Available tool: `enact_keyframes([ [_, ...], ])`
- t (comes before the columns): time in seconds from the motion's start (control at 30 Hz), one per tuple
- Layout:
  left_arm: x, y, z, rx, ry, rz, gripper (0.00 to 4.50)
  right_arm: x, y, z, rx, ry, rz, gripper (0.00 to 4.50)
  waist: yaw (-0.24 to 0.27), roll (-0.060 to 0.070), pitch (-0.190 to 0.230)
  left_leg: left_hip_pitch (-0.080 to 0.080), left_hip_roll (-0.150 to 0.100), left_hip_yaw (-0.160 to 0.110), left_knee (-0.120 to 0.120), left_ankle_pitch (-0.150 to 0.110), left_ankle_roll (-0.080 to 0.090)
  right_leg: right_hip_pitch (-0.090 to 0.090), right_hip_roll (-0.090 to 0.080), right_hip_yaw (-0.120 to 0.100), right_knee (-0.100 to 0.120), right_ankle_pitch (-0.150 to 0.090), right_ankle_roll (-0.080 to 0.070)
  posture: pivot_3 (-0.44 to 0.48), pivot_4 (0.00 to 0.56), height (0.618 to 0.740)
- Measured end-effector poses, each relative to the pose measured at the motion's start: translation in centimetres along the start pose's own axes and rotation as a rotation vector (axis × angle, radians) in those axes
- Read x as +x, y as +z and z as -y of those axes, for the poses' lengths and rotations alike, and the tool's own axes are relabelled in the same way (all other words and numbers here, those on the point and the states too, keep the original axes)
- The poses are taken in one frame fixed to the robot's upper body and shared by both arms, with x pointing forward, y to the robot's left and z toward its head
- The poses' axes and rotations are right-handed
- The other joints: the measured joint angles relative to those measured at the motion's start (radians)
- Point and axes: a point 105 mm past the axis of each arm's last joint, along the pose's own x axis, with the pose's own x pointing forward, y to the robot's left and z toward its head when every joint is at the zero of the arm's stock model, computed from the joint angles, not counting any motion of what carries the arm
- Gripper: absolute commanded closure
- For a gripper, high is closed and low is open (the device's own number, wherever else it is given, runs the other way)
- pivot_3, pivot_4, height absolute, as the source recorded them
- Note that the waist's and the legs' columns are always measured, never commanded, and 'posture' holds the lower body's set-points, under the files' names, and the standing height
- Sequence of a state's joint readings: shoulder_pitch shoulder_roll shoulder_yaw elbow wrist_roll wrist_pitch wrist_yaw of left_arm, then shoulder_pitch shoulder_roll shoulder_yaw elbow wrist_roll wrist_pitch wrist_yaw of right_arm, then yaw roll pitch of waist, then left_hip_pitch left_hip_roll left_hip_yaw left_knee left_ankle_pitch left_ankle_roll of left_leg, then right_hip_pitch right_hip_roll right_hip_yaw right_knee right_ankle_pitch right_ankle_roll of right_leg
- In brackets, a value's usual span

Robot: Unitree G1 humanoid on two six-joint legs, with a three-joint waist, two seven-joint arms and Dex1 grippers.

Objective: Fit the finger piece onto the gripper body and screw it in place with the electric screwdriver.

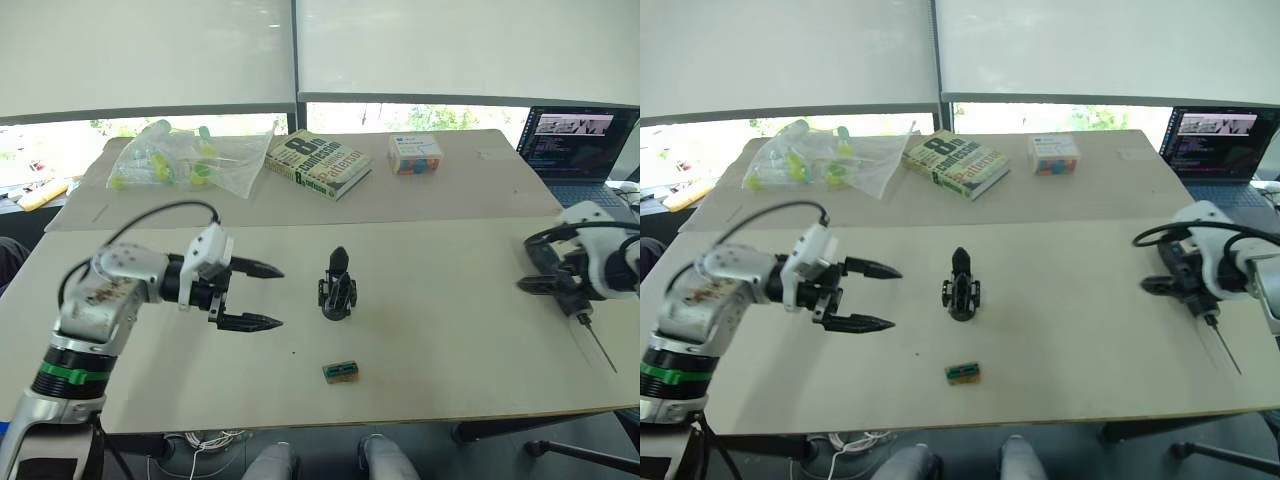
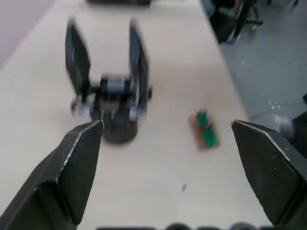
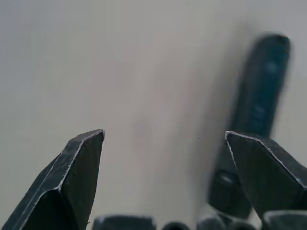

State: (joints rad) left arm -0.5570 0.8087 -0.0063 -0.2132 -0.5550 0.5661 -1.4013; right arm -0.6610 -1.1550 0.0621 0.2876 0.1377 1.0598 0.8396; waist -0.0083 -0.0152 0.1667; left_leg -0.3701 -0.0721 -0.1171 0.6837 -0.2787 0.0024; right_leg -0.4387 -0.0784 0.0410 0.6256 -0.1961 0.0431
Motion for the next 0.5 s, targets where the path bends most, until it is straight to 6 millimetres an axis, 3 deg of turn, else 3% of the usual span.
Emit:
enact_keyframes([
  [0.13,0.5,3.3,0.5,0.004,-0.028,0.060,0.00,1.3,-1.0,2.3,0.063,-0.095,-0.070,0.04,-0.019,-0.001,0.002,0.000,0.001,0.002,-0.002,0.000,0.000,-0.001,0.002,0.000,0.000,0.000,0.000,0.000,0.150,0.740],
  [0.27,0.2,6.4,0.8,0.039,-0.033,0.115,0.00,3.2,-1.8,1.4,0.093,-0.029,-0.131,0.04,-0.038,-0.001,0.002,0.000,0.001,0.003,-0.003,0.000,0.000,-0.001,0.001,0.002,-0.001,0.000,0.000,0.000,0.150,0.740],
  [0.5,0.4,7.9,1.4,0.059,-0.043,0.129,0.00,5.0,-1.5,1.4,0.074,-0.019,-0.128,0.04,-0.036,0.000,0.002,0.000,0.001,0.004,-0.003,0.000,0.000,-0.002,0.001,0.003,-0.001,0.000,0.000,0.000,0.150,0.740],
])
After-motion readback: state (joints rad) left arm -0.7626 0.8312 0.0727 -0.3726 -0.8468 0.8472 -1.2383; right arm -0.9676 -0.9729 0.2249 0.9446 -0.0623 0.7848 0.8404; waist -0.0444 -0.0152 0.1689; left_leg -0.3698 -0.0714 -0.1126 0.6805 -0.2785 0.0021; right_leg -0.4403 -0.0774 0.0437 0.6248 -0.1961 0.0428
